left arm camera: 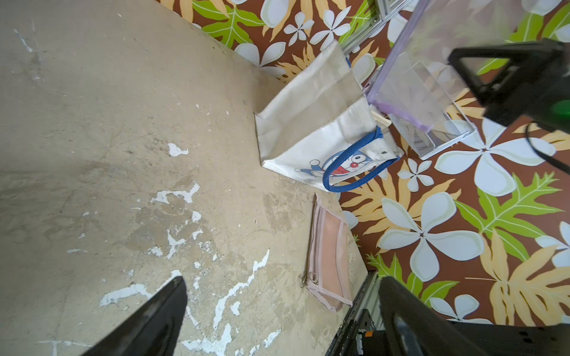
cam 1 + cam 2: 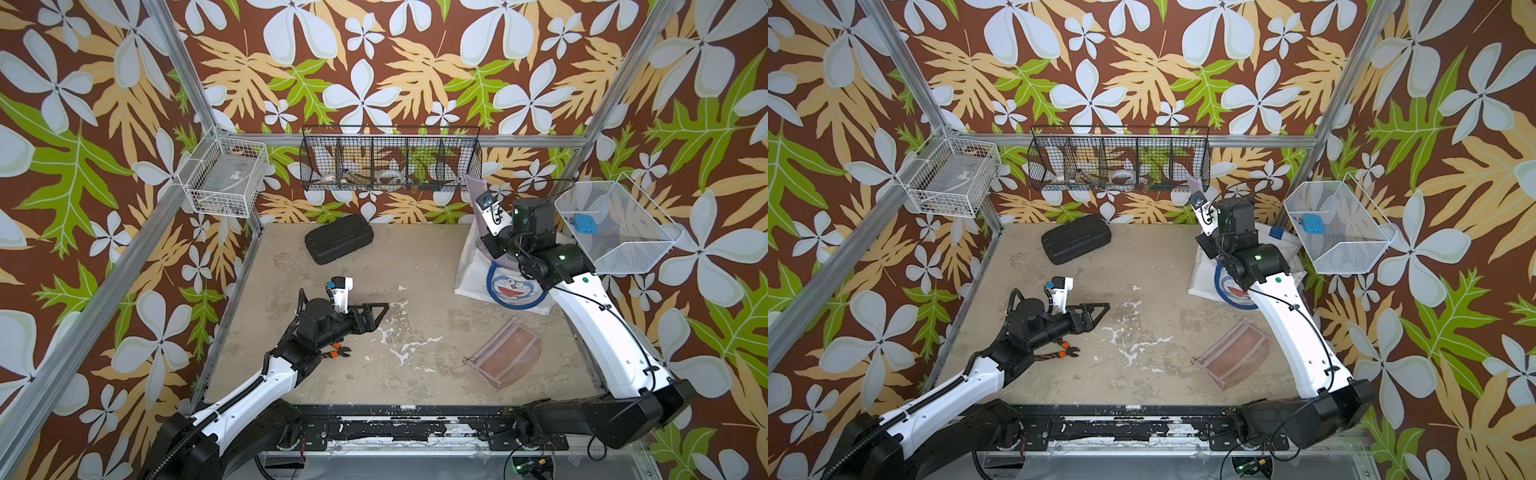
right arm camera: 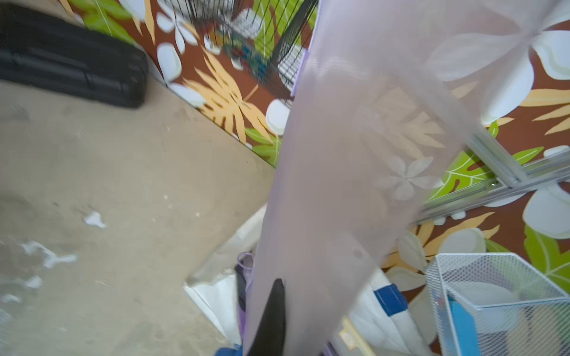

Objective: Put the pencil pouch into the canvas bag
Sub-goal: Place the pencil case in the canvas bag.

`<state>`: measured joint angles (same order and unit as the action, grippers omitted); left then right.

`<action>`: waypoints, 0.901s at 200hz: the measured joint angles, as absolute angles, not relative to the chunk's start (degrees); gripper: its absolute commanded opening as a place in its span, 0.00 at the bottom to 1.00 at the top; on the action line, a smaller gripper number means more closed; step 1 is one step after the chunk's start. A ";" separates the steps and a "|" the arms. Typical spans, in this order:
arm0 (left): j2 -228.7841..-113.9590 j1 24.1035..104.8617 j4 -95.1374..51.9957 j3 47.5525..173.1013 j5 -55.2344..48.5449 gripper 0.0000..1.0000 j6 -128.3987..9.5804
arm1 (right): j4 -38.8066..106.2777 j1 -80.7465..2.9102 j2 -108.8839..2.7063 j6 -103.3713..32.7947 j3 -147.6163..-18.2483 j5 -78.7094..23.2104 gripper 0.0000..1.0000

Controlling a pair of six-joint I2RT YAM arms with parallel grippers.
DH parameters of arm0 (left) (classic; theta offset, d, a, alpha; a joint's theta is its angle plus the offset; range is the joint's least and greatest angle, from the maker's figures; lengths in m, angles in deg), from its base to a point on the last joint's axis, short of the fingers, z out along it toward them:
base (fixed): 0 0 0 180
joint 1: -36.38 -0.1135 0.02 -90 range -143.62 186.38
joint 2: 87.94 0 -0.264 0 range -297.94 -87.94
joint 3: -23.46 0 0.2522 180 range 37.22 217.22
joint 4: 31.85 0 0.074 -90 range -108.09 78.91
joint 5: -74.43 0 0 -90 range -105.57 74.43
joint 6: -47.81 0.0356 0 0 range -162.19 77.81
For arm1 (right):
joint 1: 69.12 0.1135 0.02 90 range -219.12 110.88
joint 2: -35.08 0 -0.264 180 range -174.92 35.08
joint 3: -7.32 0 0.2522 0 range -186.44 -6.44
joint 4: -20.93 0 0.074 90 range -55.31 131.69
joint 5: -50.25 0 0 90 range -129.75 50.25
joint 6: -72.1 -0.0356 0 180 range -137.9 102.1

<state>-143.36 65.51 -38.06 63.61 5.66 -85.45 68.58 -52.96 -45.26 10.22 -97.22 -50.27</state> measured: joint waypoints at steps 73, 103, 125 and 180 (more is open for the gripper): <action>-140.85 70.93 -40.81 63.33 5.90 0.97 -85.56 | 67.90 -63.16 -47.90 25.23 -97.62 -50.05 0.00; -140.52 71.10 -40.85 63.55 5.88 0.96 -85.54 | 67.70 -66.75 -47.84 27.35 -91.28 -49.03 0.00; -140.52 71.10 -40.92 63.81 5.83 0.96 -85.54 | 66.87 -70.75 -46.99 27.31 -86.60 -48.46 0.00; -141.04 71.10 -40.81 63.81 5.59 0.96 -85.50 | 65.49 -73.22 -50.35 25.91 -84.31 -44.76 0.00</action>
